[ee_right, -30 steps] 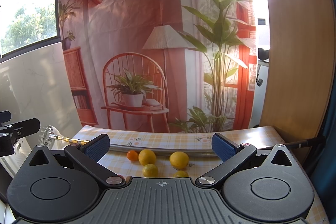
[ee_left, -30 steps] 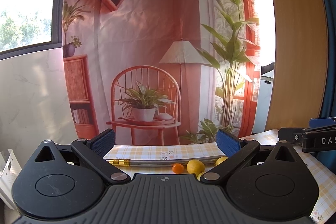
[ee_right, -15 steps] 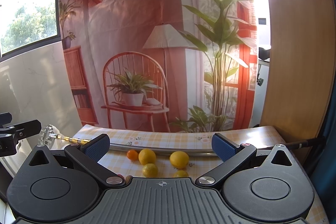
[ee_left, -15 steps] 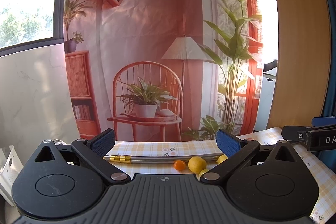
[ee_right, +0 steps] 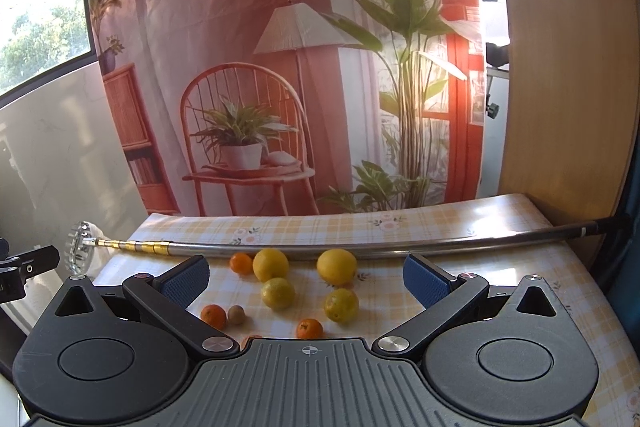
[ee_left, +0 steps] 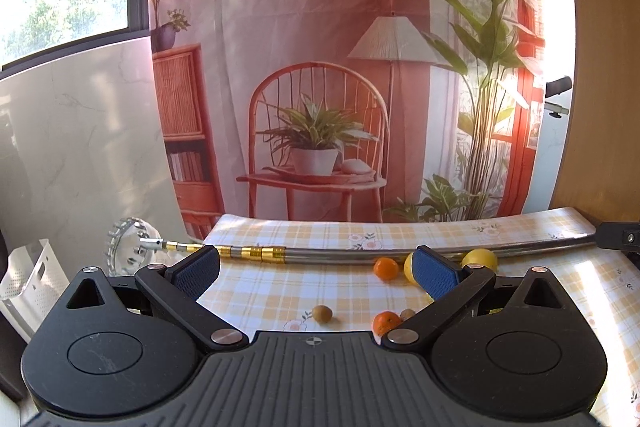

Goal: Organize fruits
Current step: 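Move the left gripper to the small brown kiwi and close on it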

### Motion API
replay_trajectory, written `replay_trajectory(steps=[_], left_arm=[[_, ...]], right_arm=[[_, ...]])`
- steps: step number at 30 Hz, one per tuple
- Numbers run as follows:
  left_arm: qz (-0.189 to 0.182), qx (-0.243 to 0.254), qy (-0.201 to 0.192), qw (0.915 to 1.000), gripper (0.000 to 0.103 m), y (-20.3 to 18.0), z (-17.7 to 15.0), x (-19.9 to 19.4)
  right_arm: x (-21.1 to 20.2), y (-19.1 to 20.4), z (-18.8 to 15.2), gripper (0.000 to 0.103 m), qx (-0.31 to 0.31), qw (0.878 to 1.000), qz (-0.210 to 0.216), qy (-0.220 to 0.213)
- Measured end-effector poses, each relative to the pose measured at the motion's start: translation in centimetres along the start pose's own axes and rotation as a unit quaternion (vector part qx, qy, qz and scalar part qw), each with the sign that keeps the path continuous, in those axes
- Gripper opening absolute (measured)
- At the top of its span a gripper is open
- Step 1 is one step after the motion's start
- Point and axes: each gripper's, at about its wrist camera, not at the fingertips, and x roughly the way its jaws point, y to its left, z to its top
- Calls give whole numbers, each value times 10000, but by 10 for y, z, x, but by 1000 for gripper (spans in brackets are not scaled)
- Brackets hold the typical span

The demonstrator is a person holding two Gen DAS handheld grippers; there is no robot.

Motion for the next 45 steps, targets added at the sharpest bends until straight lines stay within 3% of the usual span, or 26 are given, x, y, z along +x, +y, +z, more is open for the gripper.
replay_trajectory(steps=[3,8,15,19,24,29,32,38,42,45], left_arm=[[97,-51,254,9996,103,10,-13,19],[-102,-172,585,9981,103,25,-29,44],[-176,-112,762,9969,103,31,-38,63],[-289,-87,885,9956,102,33,-30,73],[-384,107,621,9973,102,32,-3,76],[-718,312,507,9956,102,28,12,94],[-865,436,657,9931,101,28,11,111],[-1263,180,1099,9857,93,35,-9,150],[-1276,116,1397,9819,80,32,-30,175],[-1304,251,1543,9791,76,27,-45,193]], right_arm=[[13,-5,-11,103,30,9999,-46,133],[34,-10,-27,103,88,9993,84,353],[59,-11,-35,103,150,9973,299,660],[67,-12,-25,103,199,9966,473,642],[79,-17,1,103,275,9958,738,465],[104,-24,18,103,243,9944,801,646],[113,-25,19,103,243,9947,715,692],[126,-28,7,103,368,9941,696,748],[138,-33,1,102,495,9923,689,903],[146,-36,-1,102,590,9913,674,968]])
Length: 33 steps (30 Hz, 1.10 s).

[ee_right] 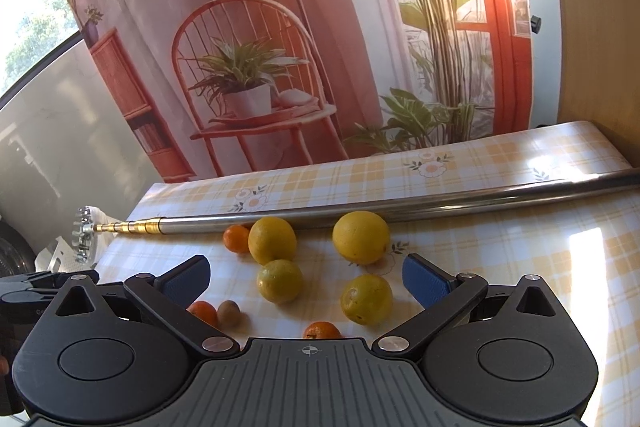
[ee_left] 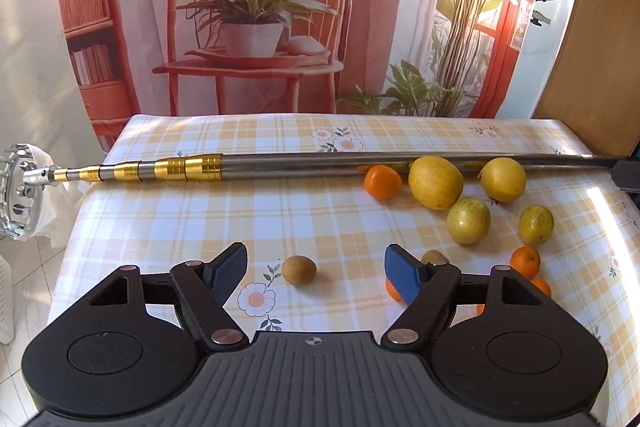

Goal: Organize fruits
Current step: 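Move the left gripper to the small brown kiwi and close on it, then carry the kiwi over the white plate with left gripper while right grasps a yellow fruit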

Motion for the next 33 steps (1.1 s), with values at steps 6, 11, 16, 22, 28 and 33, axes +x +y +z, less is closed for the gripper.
replay_trajectory(steps=[6,11,16,22,28,33], left_arm=[[79,75,322,9994,56,9,-8,39],[81,12,331,9994,55,15,-8,55],[1,-190,362,9992,55,15,-7,66],[-71,-535,493,9973,29,21,-11,76],[-61,-453,448,9980,29,19,-18,60],[-71,-350,284,9990,29,10,-19,35]], right_arm=[[13,-9,-2,102,255,9996,-57,117],[18,-12,-4,102,325,9993,-119,163],[23,-11,-4,102,327,9991,-134,224],[23,-7,-3,102,305,9992,-126,210],[20,-6,-5,102,378,9990,-111,225],[14,-2,-8,102,328,9991,-153,217]])
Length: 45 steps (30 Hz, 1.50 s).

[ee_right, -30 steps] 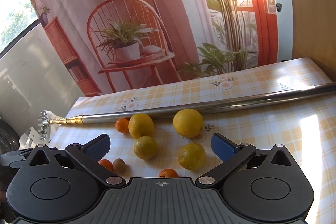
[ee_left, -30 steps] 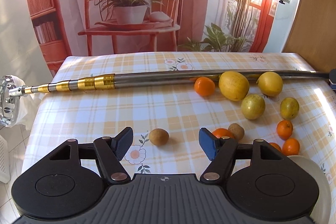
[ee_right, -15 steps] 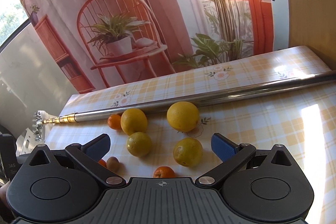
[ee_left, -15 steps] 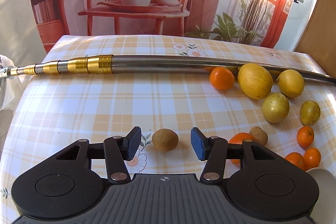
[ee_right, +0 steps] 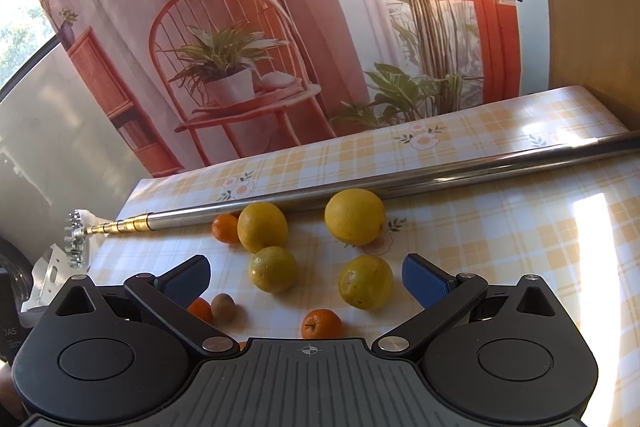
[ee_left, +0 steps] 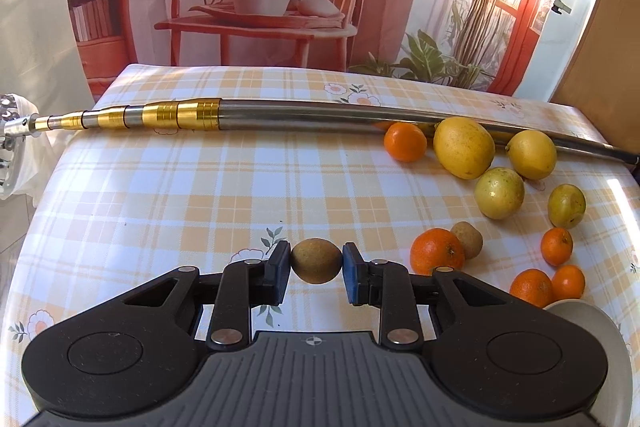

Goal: Organize fruits
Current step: 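Carry the kiwi over the white plate with left gripper while right grasps a yellow fruit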

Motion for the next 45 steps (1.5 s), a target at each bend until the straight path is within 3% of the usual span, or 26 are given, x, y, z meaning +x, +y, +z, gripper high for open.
replay_trajectory(steps=[6,15,23,34,45], left_arm=[[-212,126,-335,9991,29,-21,-7,-39],[-614,259,-448,9968,29,-51,-36,-75],[-776,410,-254,9958,29,-66,-57,-72],[-851,445,-217,9951,29,-72,-67,-67],[-666,277,-428,9965,29,-73,-60,-67]], right_arm=[[-12,2,-8,102,-171,9998,-96,-29],[-29,0,-35,102,-390,9989,-247,19],[-32,-9,-58,102,-338,9984,-418,189],[-22,-16,-65,102,-398,9974,-539,273],[19,-36,-49,77,-546,9955,-561,-542]])
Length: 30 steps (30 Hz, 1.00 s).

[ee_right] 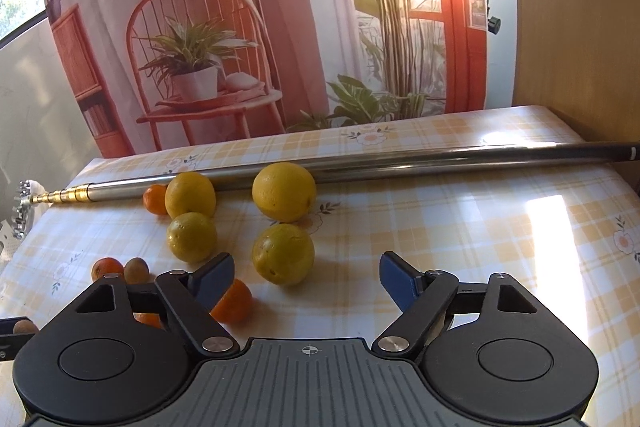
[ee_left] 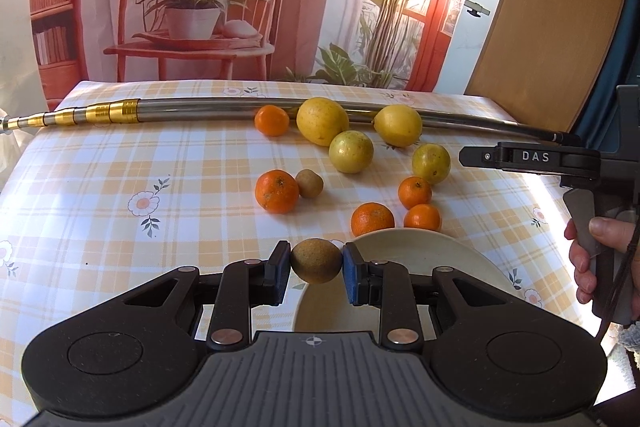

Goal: Organize fruits
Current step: 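Carry the kiwi over the white plate with left gripper while right grasps a yellow fruit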

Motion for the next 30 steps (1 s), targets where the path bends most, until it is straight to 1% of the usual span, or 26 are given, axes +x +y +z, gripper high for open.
replay_trajectory(steps=[2,4,6,8,12,14,17,20,21,22,23,24,30], left_arm=[[11,1,-1,10000,29,0,0,0],[32,-16,-1,10000,29,1,0,0],[39,-39,10,10000,29,2,0,0],[40,-50,11,10000,29,2,0,0],[34,-73,21,10000,29,3,-2,-1],[29,-78,28,10000,29,2,-2,-1],[32,-75,30,10000,29,2,-2,-1],[33,-81,25,10000,29,2,-2,-1],[35,-88,23,10000,29,2,-2,-1],[38,-97,22,9999,29,3,-2,-2],[41,-104,19,9999,29,3,-3,-2],[43,-115,19,9999,29,3,-3,-2],[13,-133,26,9999,29,4,-3,-1]], right_arm=[[10,-2,1,74,-19,9999,39,-95],[19,1,2,71,-73,9999,72,-94],[30,1,4,65,7,9999,170,-14],[40,1,5,62,75,9997,213,95],[53,3,8,60,234,9992,251,224],[55,3,11,60,306,9987,327,242],[60,2,15,60,413,9983,327,265],[69,-5,18,53,664,9960,391,451],[72,-7,18,49,768,9948,409,536],[73,-10,17,48,890,9931,461,611],[73,-13,17,44,1016,9912,546,642],[72,-15,16,43,1124,9896,610,664],[54,-23,8,40,1376,9843,835,726]])
